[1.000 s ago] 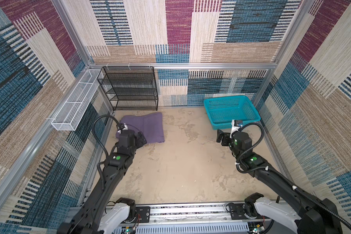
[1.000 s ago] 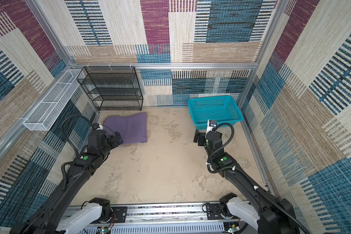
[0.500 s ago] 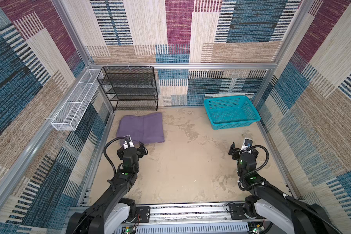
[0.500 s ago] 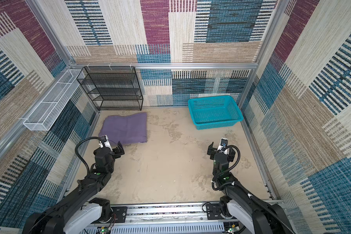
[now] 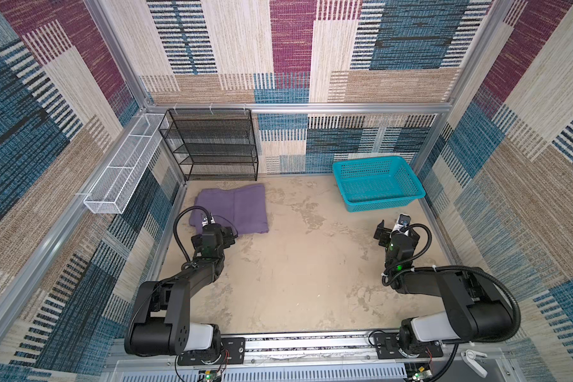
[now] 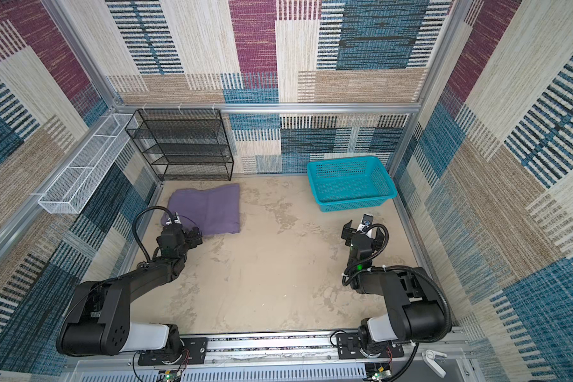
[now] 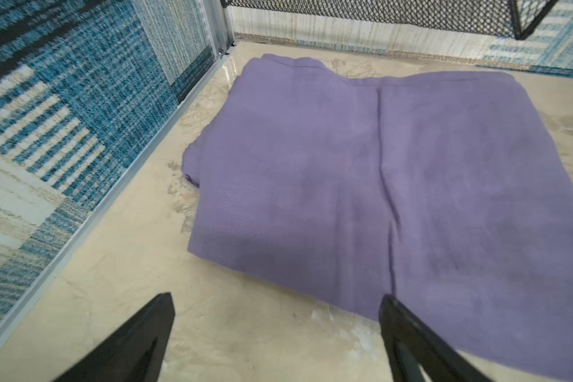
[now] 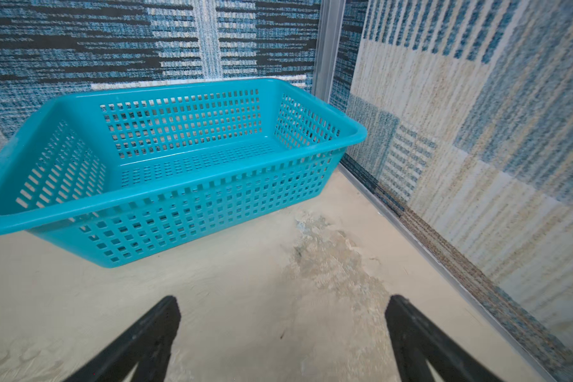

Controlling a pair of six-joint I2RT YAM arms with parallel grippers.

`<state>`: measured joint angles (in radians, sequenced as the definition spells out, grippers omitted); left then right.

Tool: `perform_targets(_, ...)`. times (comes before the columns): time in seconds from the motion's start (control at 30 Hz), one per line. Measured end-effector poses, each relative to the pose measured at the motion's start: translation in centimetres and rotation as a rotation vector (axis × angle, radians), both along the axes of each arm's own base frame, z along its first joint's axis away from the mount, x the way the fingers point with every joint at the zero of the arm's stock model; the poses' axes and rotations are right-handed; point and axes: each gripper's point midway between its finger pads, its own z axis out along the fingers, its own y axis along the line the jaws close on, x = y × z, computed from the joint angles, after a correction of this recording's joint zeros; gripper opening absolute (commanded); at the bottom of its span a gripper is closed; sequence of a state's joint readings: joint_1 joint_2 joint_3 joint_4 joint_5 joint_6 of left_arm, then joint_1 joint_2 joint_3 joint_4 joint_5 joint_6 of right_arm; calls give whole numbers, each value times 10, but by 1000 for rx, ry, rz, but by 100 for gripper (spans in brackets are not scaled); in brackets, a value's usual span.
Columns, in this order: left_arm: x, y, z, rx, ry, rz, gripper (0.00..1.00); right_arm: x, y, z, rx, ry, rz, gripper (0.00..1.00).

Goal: Fold and stack the trousers
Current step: Reset both arms

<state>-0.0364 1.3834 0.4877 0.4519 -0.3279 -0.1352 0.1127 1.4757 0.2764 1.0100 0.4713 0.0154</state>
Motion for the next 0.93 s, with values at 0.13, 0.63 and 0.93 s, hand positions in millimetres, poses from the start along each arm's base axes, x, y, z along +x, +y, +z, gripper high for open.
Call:
perform_targets(0.13, -19, 12, -9, -3, -63, 13, 99, 5, 3, 2, 10, -25, 73, 100)
perform_targets(0.63, 12, 2, 7, -75, -258, -147, 99, 2, 23, 10, 45, -113, 281, 100)
perform_targets(0.93, 20, -15, -6, -106, -160, -249, 99, 8, 34, 11, 47, -106, 363, 100)
